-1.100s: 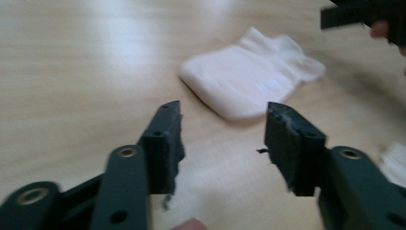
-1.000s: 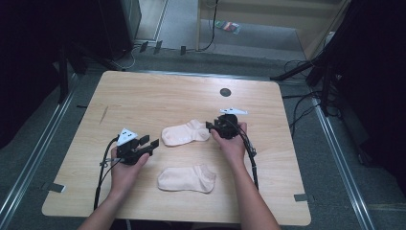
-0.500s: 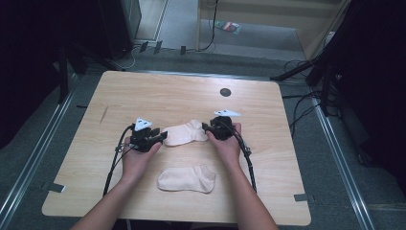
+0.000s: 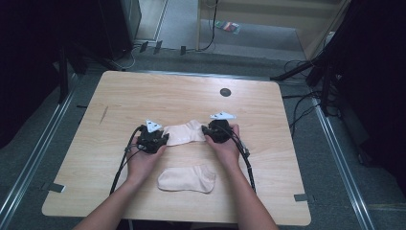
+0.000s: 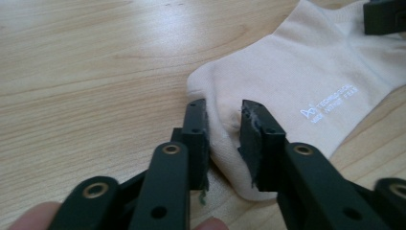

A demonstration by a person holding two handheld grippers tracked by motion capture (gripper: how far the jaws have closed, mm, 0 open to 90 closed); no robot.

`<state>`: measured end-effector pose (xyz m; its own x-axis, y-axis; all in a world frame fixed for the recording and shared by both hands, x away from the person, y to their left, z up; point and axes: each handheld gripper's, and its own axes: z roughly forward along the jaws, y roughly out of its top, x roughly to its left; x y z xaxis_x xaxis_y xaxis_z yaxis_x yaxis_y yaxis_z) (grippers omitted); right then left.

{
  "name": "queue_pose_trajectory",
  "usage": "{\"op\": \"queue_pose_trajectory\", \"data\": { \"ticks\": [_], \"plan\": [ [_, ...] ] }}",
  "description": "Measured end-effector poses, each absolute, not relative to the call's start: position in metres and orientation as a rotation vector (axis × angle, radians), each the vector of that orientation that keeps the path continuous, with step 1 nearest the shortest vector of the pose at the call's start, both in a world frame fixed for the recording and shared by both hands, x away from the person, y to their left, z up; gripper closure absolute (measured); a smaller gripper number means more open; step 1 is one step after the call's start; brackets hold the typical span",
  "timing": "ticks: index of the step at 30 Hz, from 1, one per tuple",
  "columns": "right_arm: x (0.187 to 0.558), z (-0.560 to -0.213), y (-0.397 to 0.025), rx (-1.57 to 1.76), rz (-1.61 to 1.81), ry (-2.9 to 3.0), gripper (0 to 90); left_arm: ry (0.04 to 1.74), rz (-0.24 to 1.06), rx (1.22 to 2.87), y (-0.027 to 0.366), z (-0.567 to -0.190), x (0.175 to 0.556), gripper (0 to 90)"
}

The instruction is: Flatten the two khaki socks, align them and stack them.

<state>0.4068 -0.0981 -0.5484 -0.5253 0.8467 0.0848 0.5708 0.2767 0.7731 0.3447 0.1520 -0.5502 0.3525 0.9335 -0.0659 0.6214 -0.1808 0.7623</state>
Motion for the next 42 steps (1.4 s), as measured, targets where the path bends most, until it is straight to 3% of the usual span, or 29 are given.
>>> {"op": "queue_pose_trajectory", "data": {
  "ticks": [3,6,17,28,42],
  "plan": [
    [0.402,-0.549,-0.095,1.235,1.081,2.217,82.9,1.353,0.546,1.899,0.153,-0.55,0.345,81.3],
    [0.398,-0.549,-0.093,1.215,1.067,2.21,86.0,1.346,0.527,1.894,0.154,-0.55,0.345,87.5],
    [0.38,-0.529,-0.117,1.328,1.149,2.12,87.8,1.309,0.481,1.854,0.172,-0.537,0.336,89.5],
    [0.328,-0.49,-0.13,1.27,1.258,2.118,87.9,1.178,0.486,1.817,0.183,-0.51,0.282,89.5],
    [0.255,-0.494,-0.144,1.307,1.321,2.186,87.8,1.102,0.441,1.87,0.186,-0.51,0.218,89.6]
  ]
}}
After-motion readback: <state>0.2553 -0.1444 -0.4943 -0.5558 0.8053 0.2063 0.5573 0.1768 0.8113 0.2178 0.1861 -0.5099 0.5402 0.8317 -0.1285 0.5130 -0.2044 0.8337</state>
